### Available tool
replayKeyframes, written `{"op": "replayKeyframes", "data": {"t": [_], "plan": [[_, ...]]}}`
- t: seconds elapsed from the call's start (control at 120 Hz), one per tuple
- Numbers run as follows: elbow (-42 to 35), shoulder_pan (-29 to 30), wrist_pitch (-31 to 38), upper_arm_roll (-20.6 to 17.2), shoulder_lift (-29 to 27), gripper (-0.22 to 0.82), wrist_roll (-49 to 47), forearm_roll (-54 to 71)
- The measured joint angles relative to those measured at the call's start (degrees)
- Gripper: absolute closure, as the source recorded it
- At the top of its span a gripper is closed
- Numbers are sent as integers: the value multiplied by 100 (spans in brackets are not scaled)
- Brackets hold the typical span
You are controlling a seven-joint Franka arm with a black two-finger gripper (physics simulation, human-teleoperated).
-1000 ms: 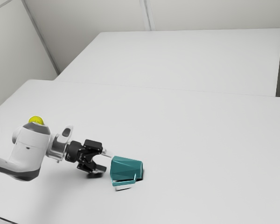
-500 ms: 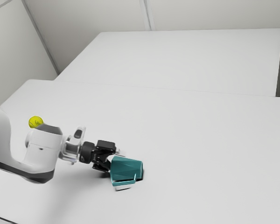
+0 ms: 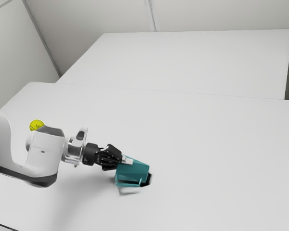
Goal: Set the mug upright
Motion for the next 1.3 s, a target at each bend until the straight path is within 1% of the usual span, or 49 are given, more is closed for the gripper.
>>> {"op": "replayKeyframes", "data": {"t": [0.15, 0.225, 0.3, 0.367, 0.433, 0.483, 0.542, 0.642, 0.75, 0.817, 0.875, 1.192, 1.217, 1.3], "plan": [[50, -10, 18, -42, -5, 76, -31, 14], [245, 4, 29, -96, -60, 76, -59, 96], [751, -17, 50, -130, -85, 77, -145, 558], [1385, -21, 113, -133, -21, 77, -270, 1322], [2398, -21, 157, -131, 303, 78, -462, 2459], [3301, -6, 106, -145, 677, 78, -675, 3505], [4122, 26, -6, -194, 1086, 78, -967, 4755], [4908, -61, -137, -230, 1723, 78, -1468, 6394], [5520, -270, -158, -236, 2387, 78, -1965, 7420], [5677, -391, -58, -236, 2642, 78, -2251, 7823], [5679, -468, 88, -237, 2750, 78, -2492, 8087], [5204, -575, 814, -233, 2852, 78, -3705, 8518], [5186, -582, 846, -233, 2854, 75, -3785, 8522], [5153, -590, 918, -233, 2861, 56, -4016, 8497]]}}
